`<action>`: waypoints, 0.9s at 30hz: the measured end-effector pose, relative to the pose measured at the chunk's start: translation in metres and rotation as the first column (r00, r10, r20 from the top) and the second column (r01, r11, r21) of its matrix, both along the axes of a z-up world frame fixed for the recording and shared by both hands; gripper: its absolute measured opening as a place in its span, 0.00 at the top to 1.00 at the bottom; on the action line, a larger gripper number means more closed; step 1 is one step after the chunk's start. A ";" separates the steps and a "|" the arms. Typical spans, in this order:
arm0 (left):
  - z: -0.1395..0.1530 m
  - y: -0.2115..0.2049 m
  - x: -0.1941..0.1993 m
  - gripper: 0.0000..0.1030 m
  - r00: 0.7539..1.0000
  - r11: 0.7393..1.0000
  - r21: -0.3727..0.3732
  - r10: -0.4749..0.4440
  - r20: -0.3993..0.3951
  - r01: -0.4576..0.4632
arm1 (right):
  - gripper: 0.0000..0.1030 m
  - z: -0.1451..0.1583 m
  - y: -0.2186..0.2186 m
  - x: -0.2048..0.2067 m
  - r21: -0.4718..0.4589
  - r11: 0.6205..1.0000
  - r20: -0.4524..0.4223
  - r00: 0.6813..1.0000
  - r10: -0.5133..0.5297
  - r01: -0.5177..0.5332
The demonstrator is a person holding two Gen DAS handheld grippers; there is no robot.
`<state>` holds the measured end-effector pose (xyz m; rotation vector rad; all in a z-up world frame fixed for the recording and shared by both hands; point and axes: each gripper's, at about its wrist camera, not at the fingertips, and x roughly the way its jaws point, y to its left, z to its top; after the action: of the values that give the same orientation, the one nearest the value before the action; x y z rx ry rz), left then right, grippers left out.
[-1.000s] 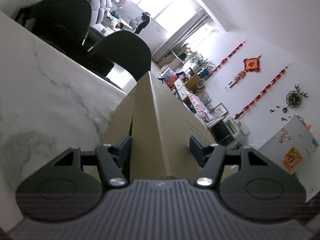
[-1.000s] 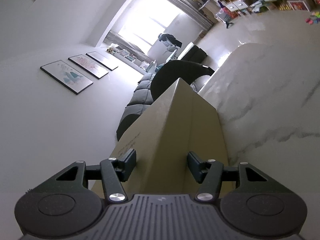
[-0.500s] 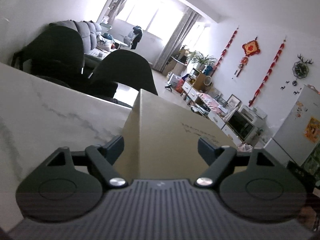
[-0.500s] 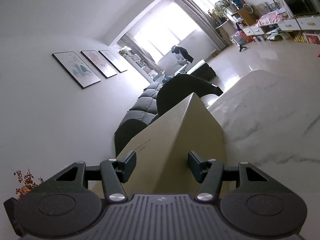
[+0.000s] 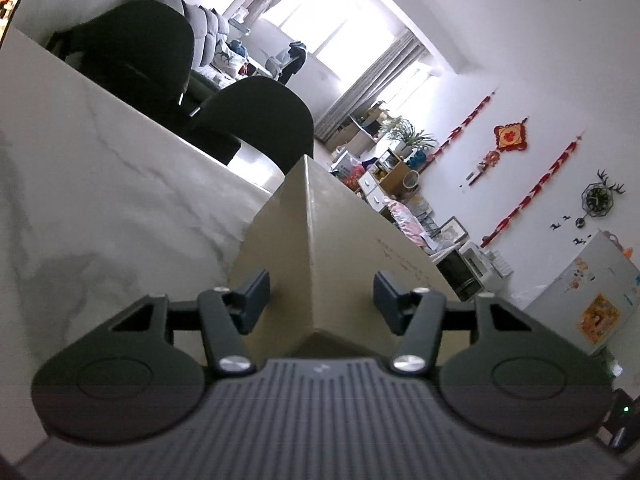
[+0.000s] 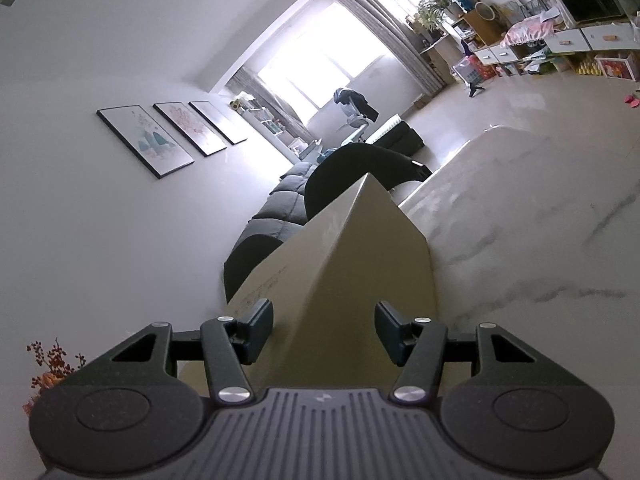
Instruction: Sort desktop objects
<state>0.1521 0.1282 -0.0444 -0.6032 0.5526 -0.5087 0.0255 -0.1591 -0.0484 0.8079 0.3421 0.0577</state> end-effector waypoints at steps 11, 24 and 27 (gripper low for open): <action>-0.016 0.002 0.002 0.42 0.999 1.000 -0.006 0.001 -0.038 -0.001 | 0.38 -0.017 -0.003 0.003 0.010 1.000 -0.033 0.999 0.004 -0.003; -0.007 -0.002 0.008 0.47 1.000 0.998 0.064 0.009 -0.024 -0.007 | 0.43 -0.006 0.007 0.015 -0.087 0.996 -0.031 0.999 -0.018 0.015; -0.002 -0.006 0.017 0.49 1.000 0.995 0.096 0.008 -0.011 -0.006 | 0.46 0.002 0.005 0.024 -0.107 0.994 -0.011 0.999 -0.035 0.033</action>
<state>0.1687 0.1225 -0.0462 -0.5166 0.5824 -0.4696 0.0500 -0.1543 -0.0466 0.7081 0.3403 0.0026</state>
